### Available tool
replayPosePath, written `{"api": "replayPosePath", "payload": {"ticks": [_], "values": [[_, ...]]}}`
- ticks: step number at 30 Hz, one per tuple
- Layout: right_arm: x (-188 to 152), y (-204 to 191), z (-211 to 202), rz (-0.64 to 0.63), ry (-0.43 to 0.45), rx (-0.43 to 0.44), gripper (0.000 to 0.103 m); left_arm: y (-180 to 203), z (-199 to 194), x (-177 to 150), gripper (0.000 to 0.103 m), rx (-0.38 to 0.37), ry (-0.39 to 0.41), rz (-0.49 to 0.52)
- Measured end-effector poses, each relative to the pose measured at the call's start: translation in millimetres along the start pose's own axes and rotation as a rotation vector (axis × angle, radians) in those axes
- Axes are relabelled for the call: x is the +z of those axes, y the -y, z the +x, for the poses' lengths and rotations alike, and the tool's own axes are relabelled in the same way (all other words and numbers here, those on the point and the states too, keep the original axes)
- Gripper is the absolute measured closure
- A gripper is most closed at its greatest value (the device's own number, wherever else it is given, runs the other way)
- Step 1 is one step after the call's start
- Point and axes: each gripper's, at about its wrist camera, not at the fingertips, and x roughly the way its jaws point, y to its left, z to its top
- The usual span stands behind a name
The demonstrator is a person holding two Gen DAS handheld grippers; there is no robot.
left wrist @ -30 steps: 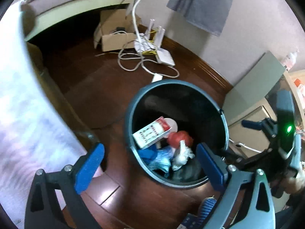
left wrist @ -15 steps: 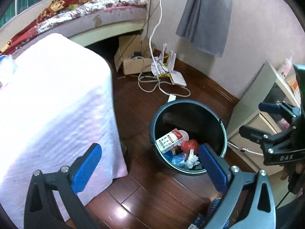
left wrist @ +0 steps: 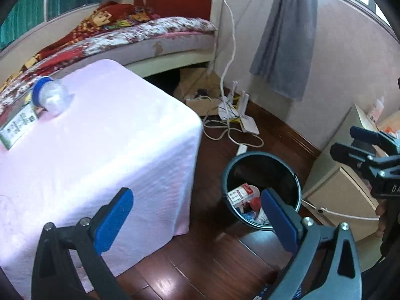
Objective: Collect trash
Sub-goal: 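Move both tools back toward the table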
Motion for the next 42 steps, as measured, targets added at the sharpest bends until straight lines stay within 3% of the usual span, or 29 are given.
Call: {"api": "replayPosePath", "payload": {"ticks": [15, 30, 36, 42], "values": [[41.5, -74.9, 5.9, -0.046, 0.060, 0.133, 0.000, -59.2, -42.5, 6.8, 0.001, 0.116, 0.090, -0.074], [69.8, -178.0, 36.2, -0.110, 0.100, 0.276, 0.000, -186.4, -80.3, -10.1, 0.001, 0.293, 0.126, -0.206], [82.9, -221.5, 51.2, -0.159, 0.059, 0.306, 0.000, -239.6, -84.8, -16.6, 0.002, 0.329, 0.132, -0.263], [95.6, -260.6, 74.7, -0.197, 0.037, 0.339, 0.000, -274.8, -77.6, -15.4, 0.006, 0.380, 0.134, -0.242]]}}
